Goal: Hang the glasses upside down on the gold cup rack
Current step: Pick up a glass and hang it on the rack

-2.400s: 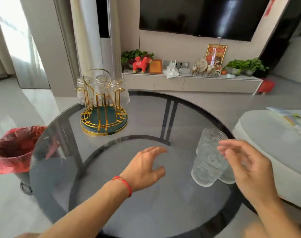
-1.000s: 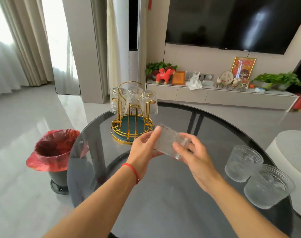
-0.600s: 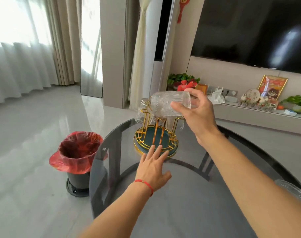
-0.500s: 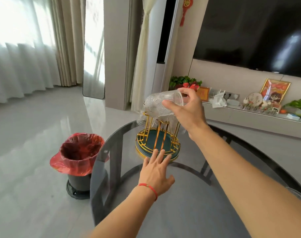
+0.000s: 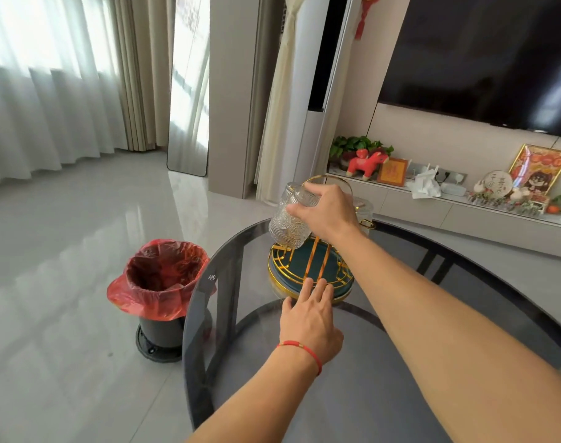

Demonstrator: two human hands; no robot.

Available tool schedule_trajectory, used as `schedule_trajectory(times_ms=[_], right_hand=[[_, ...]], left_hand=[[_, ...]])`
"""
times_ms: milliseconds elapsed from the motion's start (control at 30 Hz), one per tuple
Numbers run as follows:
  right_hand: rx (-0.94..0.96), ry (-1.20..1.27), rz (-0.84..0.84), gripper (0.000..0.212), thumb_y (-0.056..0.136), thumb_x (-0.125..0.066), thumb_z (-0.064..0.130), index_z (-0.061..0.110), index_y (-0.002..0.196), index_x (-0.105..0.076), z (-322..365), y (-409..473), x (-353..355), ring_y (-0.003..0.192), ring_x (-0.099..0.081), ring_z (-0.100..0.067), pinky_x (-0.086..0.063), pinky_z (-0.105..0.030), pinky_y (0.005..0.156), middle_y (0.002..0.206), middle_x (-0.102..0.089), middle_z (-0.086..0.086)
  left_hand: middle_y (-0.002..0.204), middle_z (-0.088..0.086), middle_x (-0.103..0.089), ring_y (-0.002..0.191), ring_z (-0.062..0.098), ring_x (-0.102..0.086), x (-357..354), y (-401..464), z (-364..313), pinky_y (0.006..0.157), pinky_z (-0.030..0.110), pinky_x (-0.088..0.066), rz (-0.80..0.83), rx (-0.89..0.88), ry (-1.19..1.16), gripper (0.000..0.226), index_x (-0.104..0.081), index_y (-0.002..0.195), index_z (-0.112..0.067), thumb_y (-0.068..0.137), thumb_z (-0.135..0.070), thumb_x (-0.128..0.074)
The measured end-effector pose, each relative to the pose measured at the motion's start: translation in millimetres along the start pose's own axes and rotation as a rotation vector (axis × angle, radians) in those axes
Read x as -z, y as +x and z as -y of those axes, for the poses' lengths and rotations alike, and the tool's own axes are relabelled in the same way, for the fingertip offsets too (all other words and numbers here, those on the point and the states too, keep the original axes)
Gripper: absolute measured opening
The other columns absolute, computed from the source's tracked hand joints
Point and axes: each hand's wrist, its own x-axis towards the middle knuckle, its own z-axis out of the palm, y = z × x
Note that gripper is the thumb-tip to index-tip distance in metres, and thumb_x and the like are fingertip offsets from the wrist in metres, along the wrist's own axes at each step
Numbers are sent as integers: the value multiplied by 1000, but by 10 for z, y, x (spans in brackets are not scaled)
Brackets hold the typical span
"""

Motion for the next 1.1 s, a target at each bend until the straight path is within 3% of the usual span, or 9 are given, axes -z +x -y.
schedule_trajectory(times_ms=[100, 300, 400, 500, 567, 800, 1100], right_hand=[[60, -130, 43, 61, 89, -77, 44, 16, 142, -66, -14, -22, -126, 135, -60, -32, -51, -42, 105, 146, -65, -13], [135, -298, 37, 54, 95, -66, 51, 25, 143, -63, -53, -92, -220, 123, -65, -32, -52, -39, 86, 138, -69, -9], [175, -403, 105, 60, 99, -60, 51, 24, 152, -52, -73, -133, -206, 131, -60, -32, -50, -43, 96, 147, -63, -7], [173, -409, 155, 67, 104, -51, 46, 17, 162, -35, -127, -250, -98, 149, -42, -31, -38, -50, 116, 166, -44, -7], [178, -363, 128, 66, 106, -47, 42, 14, 164, -31, -173, -382, 19, 155, -35, -29, -32, -48, 122, 170, -37, -8], [224, -254, -23, 40, 103, -56, 22, 10, 141, -62, -621, -1134, 695, 141, -49, -25, -39, -39, 118, 149, -58, -9], [93, -256, -194, 27, 92, -68, 10, 9, 119, -73, -1358, -2298, 1420, 116, -63, -28, -51, -44, 100, 119, -72, -4]], left_hand=[[166, 0, -20, 153, 24, -9, 11, -11, 6, 115, 53, -31, -20, -14, 23, 80, -20, 156, -18, 88, -29, -60], [165, -2, -23, 150, 24, -15, 25, -32, 20, 112, 51, -34, -27, -16, 69, 81, -19, 156, -19, 87, -28, -60], [164, -1, -25, 150, 24, -16, 18, -33, 10, 112, 49, -34, -27, -13, 112, 78, -22, 155, -18, 87, -30, -58], [169, 2, -13, 154, 27, -7, -2, -54, -28, 115, 49, -29, -27, -6, 173, 80, -12, 158, -17, 92, -35, -53], [170, 1, -6, 155, 28, -3, -5, -57, -31, 117, 50, -26, -26, 10, 202, 82, -7, 159, -17, 95, -41, -50], [169, 3, -12, 155, 28, -4, -53, -103, -144, 119, 51, -25, -52, -47, 218, 80, -13, 159, -18, 94, -46, -50], [158, 3, -42, 150, 22, -27, -105, -351, -554, 122, 39, -28, -86, -231, -153, 69, -40, 151, -21, 88, -38, -62]])
